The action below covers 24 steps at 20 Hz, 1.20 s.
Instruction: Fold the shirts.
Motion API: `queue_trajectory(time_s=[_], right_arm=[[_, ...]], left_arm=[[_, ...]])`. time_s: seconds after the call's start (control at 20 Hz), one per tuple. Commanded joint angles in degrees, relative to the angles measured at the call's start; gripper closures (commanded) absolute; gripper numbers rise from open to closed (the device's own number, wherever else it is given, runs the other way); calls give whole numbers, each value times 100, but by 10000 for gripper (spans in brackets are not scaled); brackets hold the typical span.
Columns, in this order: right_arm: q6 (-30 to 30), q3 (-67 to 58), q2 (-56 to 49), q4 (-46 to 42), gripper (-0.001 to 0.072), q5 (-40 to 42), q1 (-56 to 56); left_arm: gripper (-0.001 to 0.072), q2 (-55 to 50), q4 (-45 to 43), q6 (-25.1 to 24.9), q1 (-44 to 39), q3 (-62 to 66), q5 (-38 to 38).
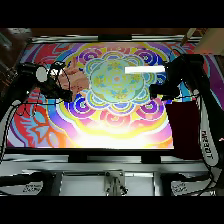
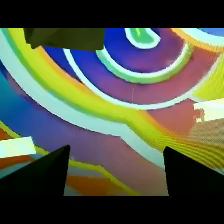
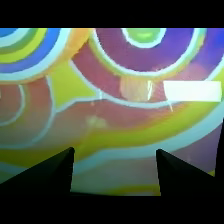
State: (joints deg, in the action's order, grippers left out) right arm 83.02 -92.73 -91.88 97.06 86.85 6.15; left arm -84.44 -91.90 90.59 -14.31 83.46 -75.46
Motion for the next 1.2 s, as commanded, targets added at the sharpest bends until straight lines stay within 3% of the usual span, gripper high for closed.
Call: queue_trajectory(time_s=[0.0,1.0,1.15], right_arm=[[-2,-7,-4,0,100,0,4],[-2,-7,-4,11,101,59,4],[138,-7,-4,-11,100,229,2]], left_arm=[[39,-4,0,-2,4,-2,0],[39,-7,20,22,4,-2,4],[39,-7,409,24,-2,-2,2]])
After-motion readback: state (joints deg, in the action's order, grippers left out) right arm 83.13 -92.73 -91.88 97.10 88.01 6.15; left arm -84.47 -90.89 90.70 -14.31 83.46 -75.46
